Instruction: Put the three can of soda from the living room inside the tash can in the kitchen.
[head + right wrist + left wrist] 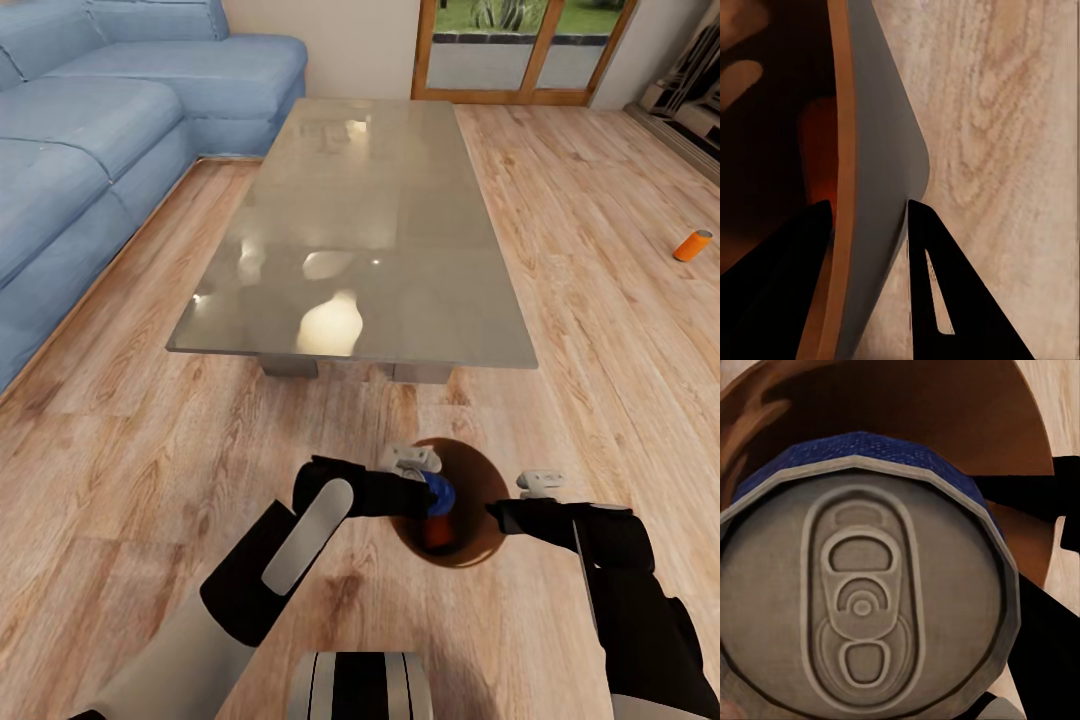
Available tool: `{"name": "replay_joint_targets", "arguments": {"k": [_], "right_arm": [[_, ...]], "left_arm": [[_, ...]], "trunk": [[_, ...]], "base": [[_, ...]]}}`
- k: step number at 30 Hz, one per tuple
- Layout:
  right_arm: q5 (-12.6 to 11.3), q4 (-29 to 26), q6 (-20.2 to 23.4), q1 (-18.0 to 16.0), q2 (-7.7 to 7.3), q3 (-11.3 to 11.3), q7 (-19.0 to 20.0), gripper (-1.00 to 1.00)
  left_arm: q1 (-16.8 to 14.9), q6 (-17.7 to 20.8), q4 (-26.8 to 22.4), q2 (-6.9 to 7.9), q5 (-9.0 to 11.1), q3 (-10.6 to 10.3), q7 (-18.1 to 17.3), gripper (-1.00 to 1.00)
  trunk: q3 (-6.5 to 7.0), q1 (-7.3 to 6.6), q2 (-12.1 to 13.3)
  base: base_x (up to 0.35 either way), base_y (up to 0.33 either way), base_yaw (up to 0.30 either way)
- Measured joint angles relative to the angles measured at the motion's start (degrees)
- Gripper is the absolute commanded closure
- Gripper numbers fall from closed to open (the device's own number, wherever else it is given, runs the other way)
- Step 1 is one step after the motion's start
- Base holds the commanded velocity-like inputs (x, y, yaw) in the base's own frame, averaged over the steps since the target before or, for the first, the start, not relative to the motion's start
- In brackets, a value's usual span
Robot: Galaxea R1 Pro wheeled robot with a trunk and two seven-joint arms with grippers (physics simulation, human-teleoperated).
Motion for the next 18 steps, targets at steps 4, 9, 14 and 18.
{"name": "replay_joint_targets", "arguments": {"k": [4,9,14,18], "right_arm": [[1.30,-0.02,-0.48,0.00,-0.02,-0.04,0.05,1.00],[0.57,-0.03,-0.26,0.00,-0.01,-0.02,0.13,1.00],[0.74,-0.02,-0.33,0.00,-0.01,-0.02,0.14,1.00],[0.73,0.01,-0.33,0.00,-0.01,-0.02,0.15,1.00]], "left_arm": [[0.00,0.00,0.33,0.00,-0.03,-0.35,0.13,1.00],[-0.01,0.00,2.20,0.00,-0.04,-0.49,0.22,1.00],[-0.07,-0.01,2.97,0.00,-0.01,-0.51,0.24,1.00],[-0.08,-0.03,3.82,0.00,-0.06,-0.51,0.24,1.00]], "trunk": [[0.00,0.00,0.00],[0.00,0.00,0.00],[0.00,0.00,0.00],[0.00,0.00,0.00]], "base": [[0.000,0.000,0.000],[0.000,0.000,0.000],[0.000,0.000,0.000],[0.000,0.000,0.000]]}}
